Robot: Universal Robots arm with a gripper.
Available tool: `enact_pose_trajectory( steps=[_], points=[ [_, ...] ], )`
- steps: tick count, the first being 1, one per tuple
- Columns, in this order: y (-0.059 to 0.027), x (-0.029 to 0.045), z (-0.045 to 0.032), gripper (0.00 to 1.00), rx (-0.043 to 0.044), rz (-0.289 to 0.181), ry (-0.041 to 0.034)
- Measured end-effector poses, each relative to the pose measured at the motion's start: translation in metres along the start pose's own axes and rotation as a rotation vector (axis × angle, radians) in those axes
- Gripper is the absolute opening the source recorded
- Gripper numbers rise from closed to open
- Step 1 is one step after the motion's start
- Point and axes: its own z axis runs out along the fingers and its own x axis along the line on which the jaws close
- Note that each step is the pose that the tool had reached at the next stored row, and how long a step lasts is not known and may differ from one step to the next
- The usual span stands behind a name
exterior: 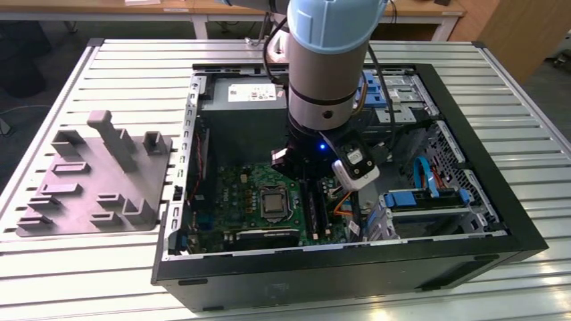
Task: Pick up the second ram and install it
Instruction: 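Insert the second ram into the second slot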
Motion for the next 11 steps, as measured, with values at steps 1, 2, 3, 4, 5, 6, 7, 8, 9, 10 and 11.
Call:
enact_pose_trajectory(
  steps=[1,2,3,4,5,6,7,8,9,10,11],
  points=[
    [0.0,0.0,0.0,0.11,0.0,0.0,0.0],
    [0.0,0.0,0.0,0.11,0.0,0.001,0.0],
    [0.0,0.0,0.0,0.11,0.0002,0.003,-0.0001],
    [0.0,0.0,0.0,0.11,0.0003,0.005,-0.0001],
    [0.0,0.0,0.0,0.11,0.0004,0.007,-0.0001],
    [0.0,0.0,0.0,0.11,0.0004,0.007,-0.0001],
    [0.0,0.0,0.0,0.11,0.0003,0.007,-0.0001],
    [0.0,0.0,0.0,0.11,0.0002,0.007,-0.0002],
    [0.0,0.0,0.0001,0.11,-0.0001,0.007,-0.0002],
    [0.0,0.0,0.0003,0.11,-0.0002,0.007,-0.0001],
    [0.0,0.0,0.0006,0.11,-0.0003,0.007,-0.0002]
  ],
)
